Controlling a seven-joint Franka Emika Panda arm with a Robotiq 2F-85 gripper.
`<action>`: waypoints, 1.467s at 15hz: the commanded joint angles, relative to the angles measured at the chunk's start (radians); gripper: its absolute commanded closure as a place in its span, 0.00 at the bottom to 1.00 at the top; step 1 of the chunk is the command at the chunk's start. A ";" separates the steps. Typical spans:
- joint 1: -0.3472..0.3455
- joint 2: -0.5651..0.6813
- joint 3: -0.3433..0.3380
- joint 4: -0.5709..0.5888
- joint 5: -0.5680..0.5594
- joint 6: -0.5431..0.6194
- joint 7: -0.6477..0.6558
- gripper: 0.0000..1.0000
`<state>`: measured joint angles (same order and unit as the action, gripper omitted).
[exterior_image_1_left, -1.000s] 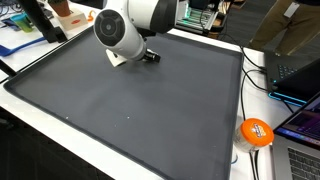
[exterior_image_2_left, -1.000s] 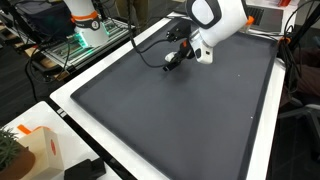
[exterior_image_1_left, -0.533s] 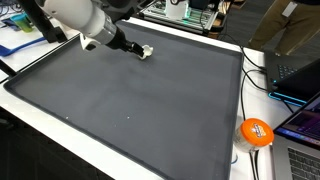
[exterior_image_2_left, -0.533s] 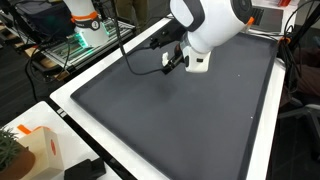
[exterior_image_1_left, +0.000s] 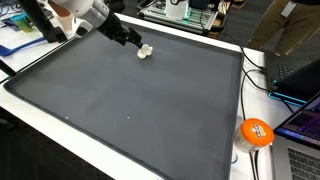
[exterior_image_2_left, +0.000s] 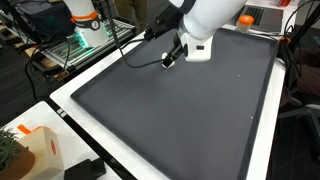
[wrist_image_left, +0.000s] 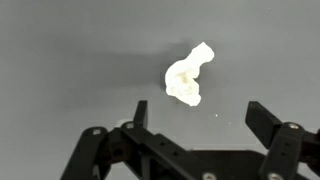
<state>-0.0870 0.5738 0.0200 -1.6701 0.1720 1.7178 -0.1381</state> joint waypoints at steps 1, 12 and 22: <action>0.053 -0.146 -0.005 -0.167 -0.037 0.136 0.042 0.00; 0.145 -0.167 -0.012 -0.134 -0.201 0.068 0.274 0.00; 0.139 0.002 -0.027 0.106 -0.197 -0.139 0.299 0.00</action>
<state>0.0586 0.4972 0.0002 -1.6660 -0.0285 1.6459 0.1576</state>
